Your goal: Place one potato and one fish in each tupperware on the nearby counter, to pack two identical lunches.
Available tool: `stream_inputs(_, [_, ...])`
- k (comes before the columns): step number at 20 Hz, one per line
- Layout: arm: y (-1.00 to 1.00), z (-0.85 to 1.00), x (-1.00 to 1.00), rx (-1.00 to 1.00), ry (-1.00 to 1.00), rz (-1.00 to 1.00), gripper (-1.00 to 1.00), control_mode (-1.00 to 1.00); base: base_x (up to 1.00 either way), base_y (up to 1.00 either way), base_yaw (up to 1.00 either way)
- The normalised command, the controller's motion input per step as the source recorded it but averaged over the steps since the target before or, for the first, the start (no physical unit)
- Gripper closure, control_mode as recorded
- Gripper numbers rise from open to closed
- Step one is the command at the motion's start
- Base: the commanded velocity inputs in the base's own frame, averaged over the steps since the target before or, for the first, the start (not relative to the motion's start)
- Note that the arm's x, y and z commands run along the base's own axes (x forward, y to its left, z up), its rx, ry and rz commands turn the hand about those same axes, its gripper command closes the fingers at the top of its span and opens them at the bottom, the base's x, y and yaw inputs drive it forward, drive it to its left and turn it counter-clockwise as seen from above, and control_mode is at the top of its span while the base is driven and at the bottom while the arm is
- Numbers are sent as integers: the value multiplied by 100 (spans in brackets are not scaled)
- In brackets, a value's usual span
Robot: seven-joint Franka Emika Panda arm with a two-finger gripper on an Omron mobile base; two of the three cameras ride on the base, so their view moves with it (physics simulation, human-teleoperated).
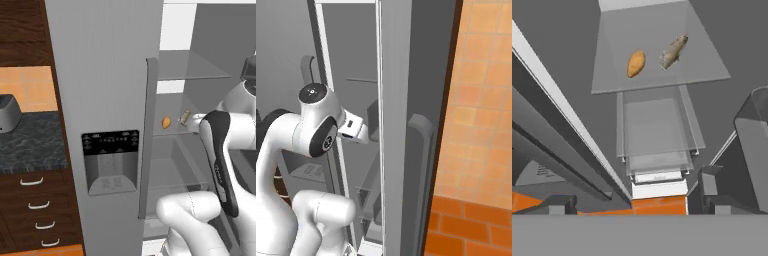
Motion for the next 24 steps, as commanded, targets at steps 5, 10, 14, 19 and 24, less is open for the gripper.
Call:
stream_inputs(5, [-54,-24,100,12,1,14,-100,-100,0,0,0])
stream_inputs(10, [-33,-23,100,2,0,2,-100,-100,0,0,0])
stream_inputs(14, [0,-14,100,-10,0,-12,-100,-100,0,0,0])
stream_inputs(19, [-15,-25,85,-11,2,-22,-100,-100,0,0,0])
stream_inputs(24, [-42,-15,60,7,18,-6,-100,-100,0,0,0])
